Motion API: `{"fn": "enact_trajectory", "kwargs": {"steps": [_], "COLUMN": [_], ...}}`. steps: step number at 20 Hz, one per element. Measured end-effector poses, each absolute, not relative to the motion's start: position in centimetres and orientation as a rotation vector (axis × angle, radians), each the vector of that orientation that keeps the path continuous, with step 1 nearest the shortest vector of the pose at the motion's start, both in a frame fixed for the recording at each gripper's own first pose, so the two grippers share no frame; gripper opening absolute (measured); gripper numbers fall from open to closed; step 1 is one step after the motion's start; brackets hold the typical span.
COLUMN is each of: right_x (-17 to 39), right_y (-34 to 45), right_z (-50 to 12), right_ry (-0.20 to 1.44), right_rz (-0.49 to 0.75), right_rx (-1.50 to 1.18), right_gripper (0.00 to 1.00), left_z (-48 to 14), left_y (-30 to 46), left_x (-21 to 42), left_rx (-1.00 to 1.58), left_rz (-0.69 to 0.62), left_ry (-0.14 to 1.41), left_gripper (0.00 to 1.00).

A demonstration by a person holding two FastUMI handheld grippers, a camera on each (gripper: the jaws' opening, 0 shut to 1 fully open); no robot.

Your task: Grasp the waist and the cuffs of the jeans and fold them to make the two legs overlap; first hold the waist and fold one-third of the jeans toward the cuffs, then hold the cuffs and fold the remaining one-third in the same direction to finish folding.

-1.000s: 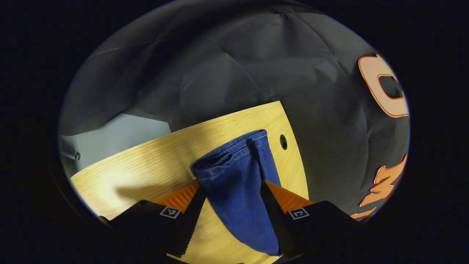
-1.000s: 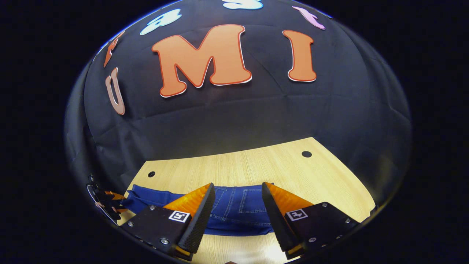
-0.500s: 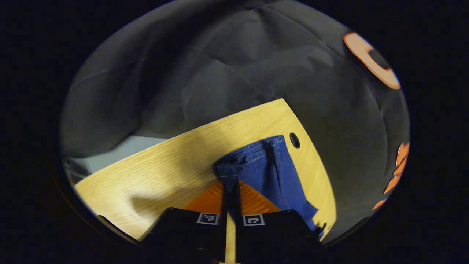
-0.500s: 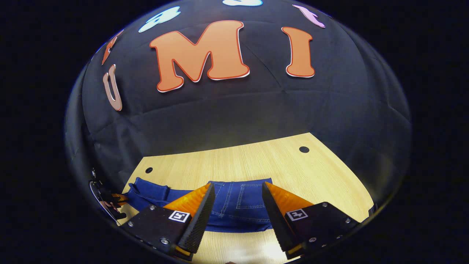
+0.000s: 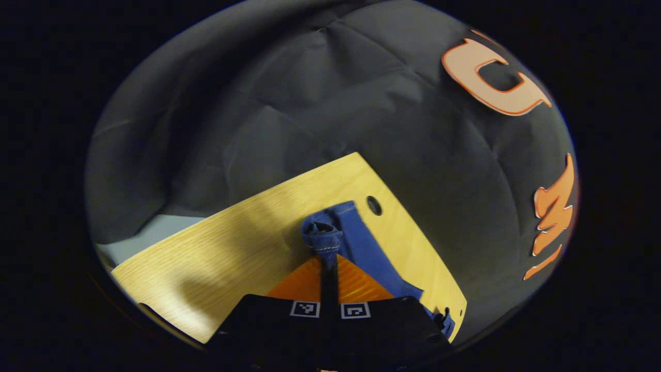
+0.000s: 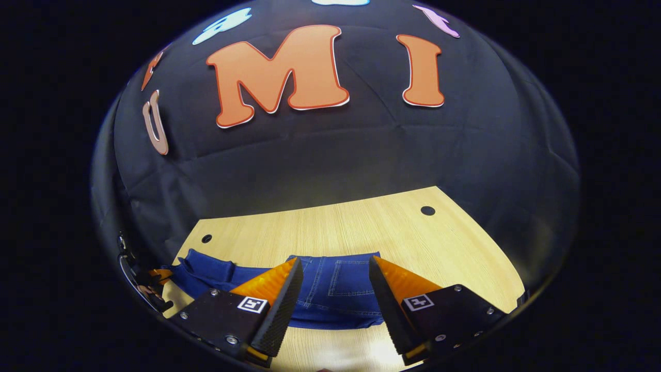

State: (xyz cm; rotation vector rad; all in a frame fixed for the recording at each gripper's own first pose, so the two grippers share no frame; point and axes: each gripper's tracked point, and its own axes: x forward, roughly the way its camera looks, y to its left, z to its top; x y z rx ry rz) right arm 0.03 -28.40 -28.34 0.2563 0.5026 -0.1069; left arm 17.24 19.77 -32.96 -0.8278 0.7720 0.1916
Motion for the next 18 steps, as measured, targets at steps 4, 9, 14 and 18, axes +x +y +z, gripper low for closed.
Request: {"fn": "enact_trajectory", "kwargs": {"steps": [4,9,14,18], "right_x": [0.4,-0.5,-2.2,-2.9], "right_y": [-28.5,-29.1,-31.0,-33.2], "right_z": [-28.1,-27.7,-26.6,-26.3], "right_ry": [0.492,0.481,0.438,0.411], "right_rz": [-0.093,-0.092,-0.114,-0.086], "right_rx": [0.271,0.289,0.282,0.309], "right_gripper": [0.81,0.81,0.81,0.81], "left_z": [-28.0,-22.9,-16.6,-12.3], "left_y": [17.5,13.3,7.6,2.1], "left_x": [17.4,17.9,17.7,17.3], "left_rx": [-0.813,-0.774,-0.694,-0.656], "left_rz": [0.107,0.014,-0.144,-0.215], "left_ry": [0.709,0.646,0.581,0.551], "left_gripper": [0.00,0.00,0.00,0.00]}}
